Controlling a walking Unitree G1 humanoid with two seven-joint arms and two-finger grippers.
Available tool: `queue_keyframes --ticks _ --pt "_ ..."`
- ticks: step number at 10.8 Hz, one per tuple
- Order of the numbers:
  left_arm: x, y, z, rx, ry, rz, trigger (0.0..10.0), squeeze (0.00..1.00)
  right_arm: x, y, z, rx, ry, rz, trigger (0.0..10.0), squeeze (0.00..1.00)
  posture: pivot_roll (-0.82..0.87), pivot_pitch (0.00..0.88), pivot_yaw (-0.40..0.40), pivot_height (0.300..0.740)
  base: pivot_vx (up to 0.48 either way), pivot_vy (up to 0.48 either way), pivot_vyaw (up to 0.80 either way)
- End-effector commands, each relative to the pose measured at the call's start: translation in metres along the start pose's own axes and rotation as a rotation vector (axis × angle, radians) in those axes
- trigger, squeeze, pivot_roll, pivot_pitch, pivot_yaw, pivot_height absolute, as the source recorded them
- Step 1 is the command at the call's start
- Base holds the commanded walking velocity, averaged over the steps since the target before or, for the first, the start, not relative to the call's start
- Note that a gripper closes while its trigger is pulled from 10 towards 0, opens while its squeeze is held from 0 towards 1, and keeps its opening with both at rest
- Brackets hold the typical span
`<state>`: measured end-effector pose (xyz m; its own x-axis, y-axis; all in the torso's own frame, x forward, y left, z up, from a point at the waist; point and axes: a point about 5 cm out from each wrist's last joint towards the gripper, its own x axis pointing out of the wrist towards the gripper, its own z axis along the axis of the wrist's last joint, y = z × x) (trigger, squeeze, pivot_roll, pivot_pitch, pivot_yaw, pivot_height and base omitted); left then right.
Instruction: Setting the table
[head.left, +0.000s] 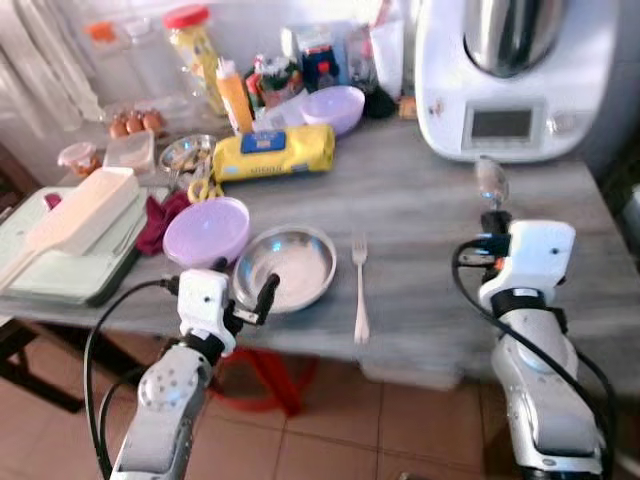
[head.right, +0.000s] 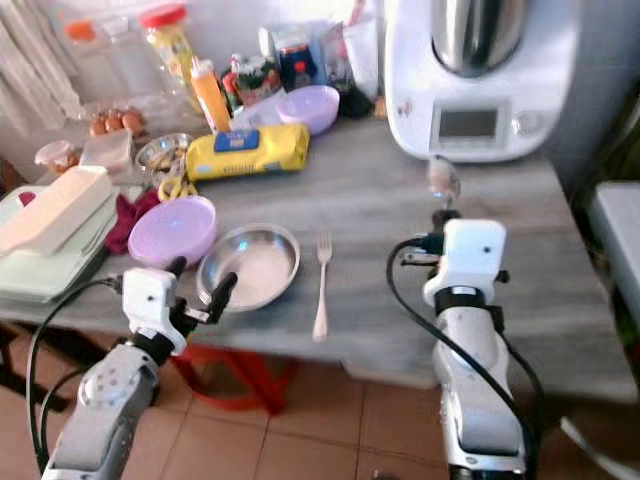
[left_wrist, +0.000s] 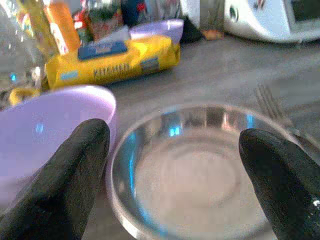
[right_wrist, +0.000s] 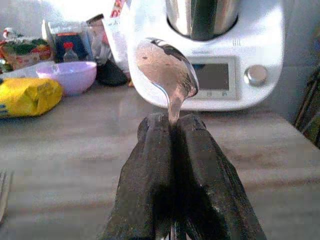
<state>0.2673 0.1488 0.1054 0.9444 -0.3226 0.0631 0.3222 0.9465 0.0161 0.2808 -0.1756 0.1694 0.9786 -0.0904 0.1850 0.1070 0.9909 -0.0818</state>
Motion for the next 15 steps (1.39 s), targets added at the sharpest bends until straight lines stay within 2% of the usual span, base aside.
queue_keyframes --ticks 1,5,7,9,11,15 --pt "-0.007 0.007 -0.001 0.028 0.016 0.002 10.0 0.0 -0.002 0.009 0.001 0.024 -0.007 0.024 10.0 0.0 -0.09 0.081 0.144 0.74 0.0 0.0 0.0" --pt "-0.028 0.011 -0.003 0.069 0.047 -0.078 10.0 0.0 -0.005 0.01 -0.001 0.036 0.014 0.028 10.0 0.0 -0.09 0.097 0.141 0.74 0.0 0.0 0.0" --pt "-0.039 0.017 -0.005 0.089 0.074 -0.105 10.0 0.0 -0.006 0.014 -0.001 0.047 0.065 0.02 10.0 0.0 -0.08 0.106 0.141 0.74 0.0 0.0 0.0" --pt "-0.043 0.02 -0.009 0.091 0.092 -0.117 10.0 0.0 -0.018 0.023 -0.018 0.053 0.19 0.037 10.0 0.0 -0.08 0.107 0.144 0.74 0.0 0.0 0.0" --pt "-0.044 0.021 -0.015 0.082 0.102 -0.132 10.0 0.0 -0.022 0.026 -0.028 0.083 0.285 0.046 10.0 0.0 -0.09 0.11 0.149 0.74 0.0 0.0 0.0" --pt "-0.043 0.024 -0.036 0.064 0.131 -0.144 10.0 0.0 -0.03 0.026 -0.039 0.064 0.384 0.049 10.0 0.0 -0.09 0.107 0.146 0.74 0.0 0.0 0.0"
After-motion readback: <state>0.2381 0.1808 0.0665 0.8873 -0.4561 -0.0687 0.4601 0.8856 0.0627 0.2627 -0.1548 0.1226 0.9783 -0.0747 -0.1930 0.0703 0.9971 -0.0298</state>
